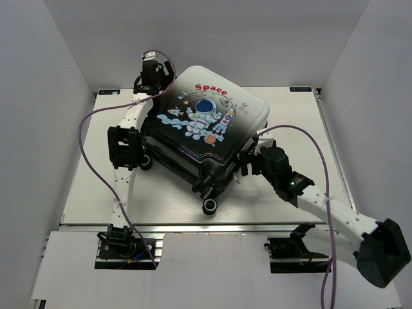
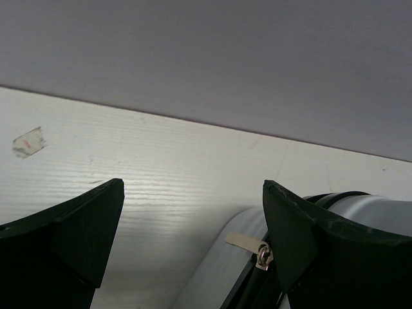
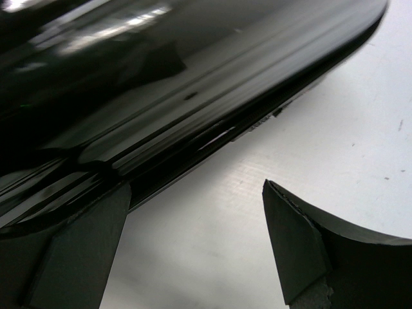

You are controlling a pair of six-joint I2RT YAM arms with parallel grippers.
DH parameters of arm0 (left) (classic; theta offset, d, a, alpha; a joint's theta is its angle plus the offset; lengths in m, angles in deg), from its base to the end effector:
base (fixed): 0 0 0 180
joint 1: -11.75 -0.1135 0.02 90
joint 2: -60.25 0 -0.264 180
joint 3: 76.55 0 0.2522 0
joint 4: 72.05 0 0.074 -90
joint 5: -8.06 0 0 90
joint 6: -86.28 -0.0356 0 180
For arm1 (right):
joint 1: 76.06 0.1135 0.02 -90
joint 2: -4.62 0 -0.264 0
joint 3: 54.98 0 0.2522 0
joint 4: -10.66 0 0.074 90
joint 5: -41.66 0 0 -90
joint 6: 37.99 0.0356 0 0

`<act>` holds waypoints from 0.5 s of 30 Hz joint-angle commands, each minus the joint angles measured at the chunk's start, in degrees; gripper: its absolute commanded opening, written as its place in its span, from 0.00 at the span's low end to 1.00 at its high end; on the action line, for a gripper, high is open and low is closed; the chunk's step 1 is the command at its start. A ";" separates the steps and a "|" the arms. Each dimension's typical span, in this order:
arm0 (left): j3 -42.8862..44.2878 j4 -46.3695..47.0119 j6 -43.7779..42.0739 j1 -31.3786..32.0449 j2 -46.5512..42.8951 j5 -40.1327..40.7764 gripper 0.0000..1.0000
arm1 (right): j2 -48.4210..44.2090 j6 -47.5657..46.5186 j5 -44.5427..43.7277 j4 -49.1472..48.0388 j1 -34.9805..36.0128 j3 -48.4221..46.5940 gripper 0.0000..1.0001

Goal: Pack the luggage

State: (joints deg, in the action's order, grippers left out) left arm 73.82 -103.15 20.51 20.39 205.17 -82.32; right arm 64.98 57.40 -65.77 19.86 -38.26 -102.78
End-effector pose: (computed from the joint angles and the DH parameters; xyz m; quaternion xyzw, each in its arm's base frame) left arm 0.5792 -0.0883 0.2417 -0.1130 0.8388 -0.1534 0.5100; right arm 0.1929 0.1361 0.2481 -0.1468 0.8095 0.0874 0.5617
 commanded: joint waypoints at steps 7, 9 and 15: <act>0.23 -4.00 -4.45 8.85 -17.11 5.99 0.98 | -13.07 9.11 -10.41 13.24 3.24 -6.47 0.89; -0.12 -8.20 -6.55 8.85 -22.39 9.25 0.98 | -12.81 10.60 -11.13 17.54 3.33 -8.31 0.89; -1.87 -21.91 -9.03 9.54 -33.36 13.48 0.98 | -14.47 10.53 -3.08 24.58 3.51 -9.90 0.89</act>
State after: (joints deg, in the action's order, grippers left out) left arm 72.25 -115.41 13.51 30.12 180.61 -71.81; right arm 51.90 66.91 -72.77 38.22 -35.15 -109.88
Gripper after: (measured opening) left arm 0.981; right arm 0.894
